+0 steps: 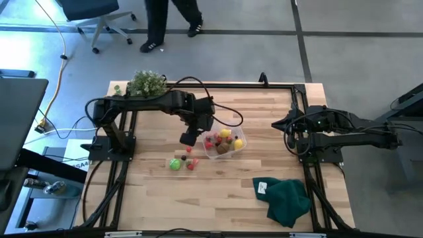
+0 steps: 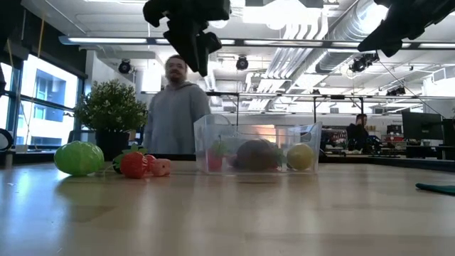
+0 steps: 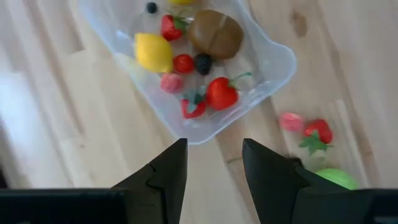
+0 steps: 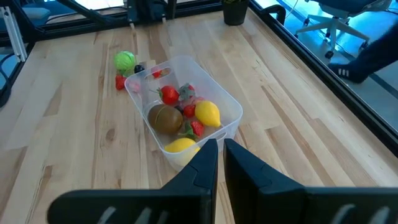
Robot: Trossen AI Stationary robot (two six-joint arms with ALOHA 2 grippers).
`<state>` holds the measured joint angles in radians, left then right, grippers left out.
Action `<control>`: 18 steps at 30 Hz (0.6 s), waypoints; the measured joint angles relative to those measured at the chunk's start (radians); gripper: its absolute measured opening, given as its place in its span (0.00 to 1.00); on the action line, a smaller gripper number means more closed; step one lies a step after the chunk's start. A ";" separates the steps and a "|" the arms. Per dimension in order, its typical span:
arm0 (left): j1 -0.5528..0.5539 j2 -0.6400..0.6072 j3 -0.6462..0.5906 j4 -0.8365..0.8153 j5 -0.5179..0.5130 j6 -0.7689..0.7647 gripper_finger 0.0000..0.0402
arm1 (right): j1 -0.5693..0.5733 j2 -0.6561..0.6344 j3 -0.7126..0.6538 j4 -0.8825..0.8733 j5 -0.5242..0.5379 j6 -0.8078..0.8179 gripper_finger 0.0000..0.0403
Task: Pick and placing Produce into tupperware
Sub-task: Put the red cherry into the transparent bin
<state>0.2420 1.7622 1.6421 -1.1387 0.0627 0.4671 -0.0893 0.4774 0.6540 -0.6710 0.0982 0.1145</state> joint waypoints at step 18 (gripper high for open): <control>0.000 -0.012 0.000 0.013 -0.003 0.011 0.35 | 0.000 0.000 0.000 0.000 0.000 0.000 0.05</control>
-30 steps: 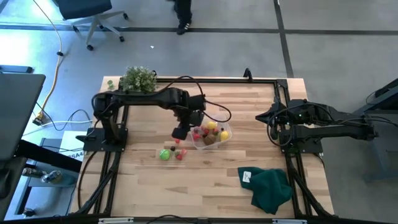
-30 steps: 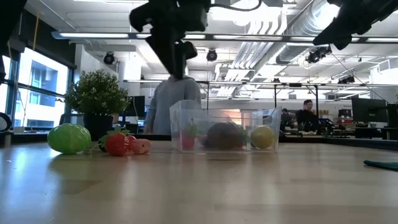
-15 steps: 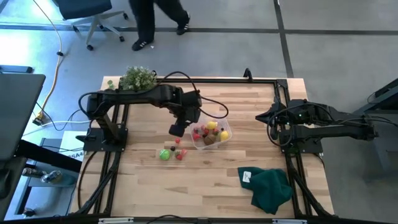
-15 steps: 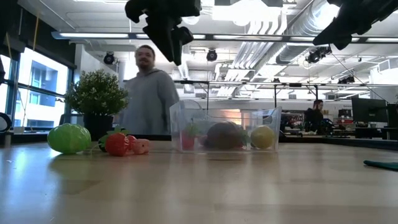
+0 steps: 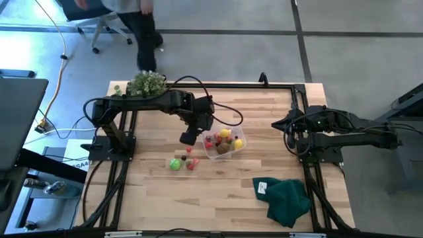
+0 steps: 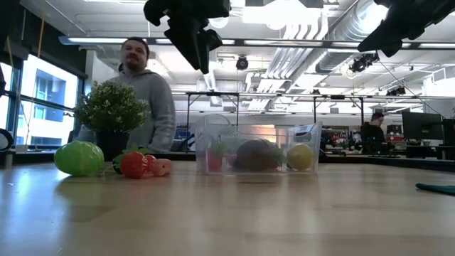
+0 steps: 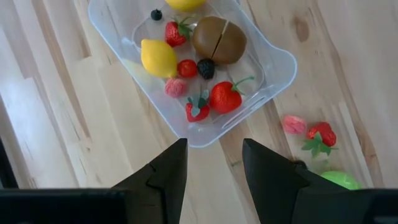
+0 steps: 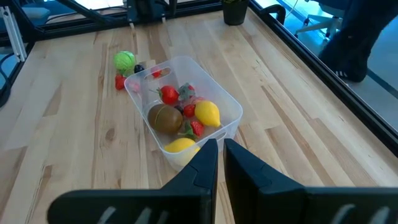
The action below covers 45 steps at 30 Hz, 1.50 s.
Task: Pick and placing Produce into tupperware
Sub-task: Put the red cherry into the transparent bin
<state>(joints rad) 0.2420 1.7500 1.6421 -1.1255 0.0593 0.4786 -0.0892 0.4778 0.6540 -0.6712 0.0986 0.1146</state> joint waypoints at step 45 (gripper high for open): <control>-0.006 -0.340 -0.503 0.407 0.097 -0.165 0.36 | 0.000 0.000 0.000 0.000 0.000 0.000 0.05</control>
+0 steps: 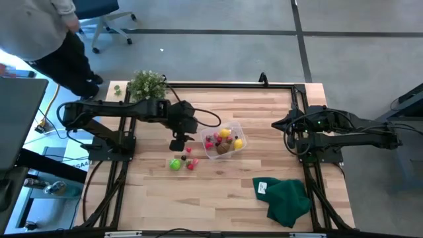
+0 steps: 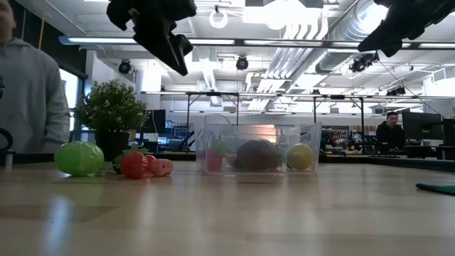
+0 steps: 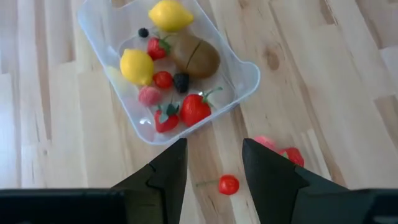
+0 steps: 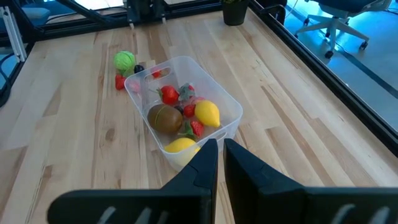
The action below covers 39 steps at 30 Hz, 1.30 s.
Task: Pick and placing Produce into tupperware
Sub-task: Put the red cherry into the transparent bin
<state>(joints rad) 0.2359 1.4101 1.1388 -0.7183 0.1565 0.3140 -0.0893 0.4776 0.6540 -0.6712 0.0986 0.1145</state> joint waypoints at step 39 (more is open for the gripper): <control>0.000 -0.005 -0.015 0.021 0.019 -0.006 0.36 | 0.000 0.000 0.000 0.000 0.000 0.000 0.05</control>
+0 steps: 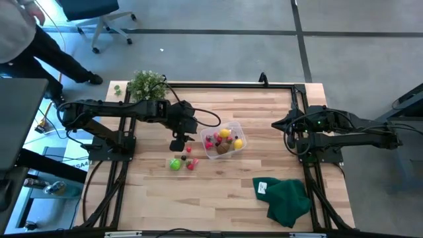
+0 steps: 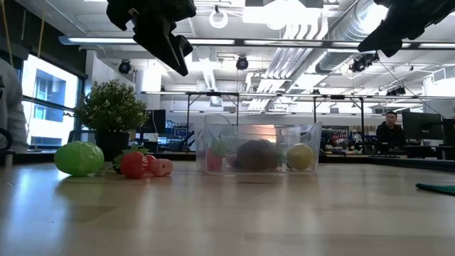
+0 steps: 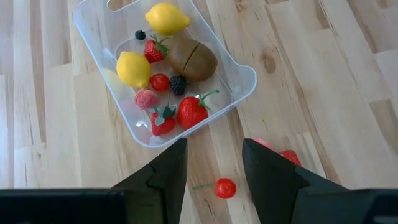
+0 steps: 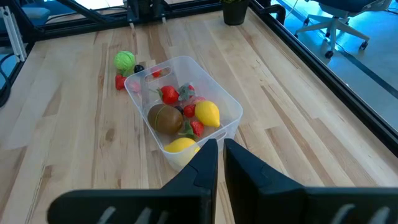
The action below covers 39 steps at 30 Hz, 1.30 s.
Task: Pick and placing Produce into tupperware
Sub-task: Put the red cherry into the transparent bin
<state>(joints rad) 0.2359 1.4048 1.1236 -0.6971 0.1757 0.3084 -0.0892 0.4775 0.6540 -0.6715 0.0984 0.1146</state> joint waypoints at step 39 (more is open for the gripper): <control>0.000 -0.098 -0.235 0.103 0.015 -0.124 0.35 | 0.000 0.000 0.000 0.000 0.000 0.000 0.05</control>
<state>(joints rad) 0.2355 1.3064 0.8883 -0.5938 0.1906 0.1845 -0.0895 0.4774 0.6540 -0.6712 0.0982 0.1146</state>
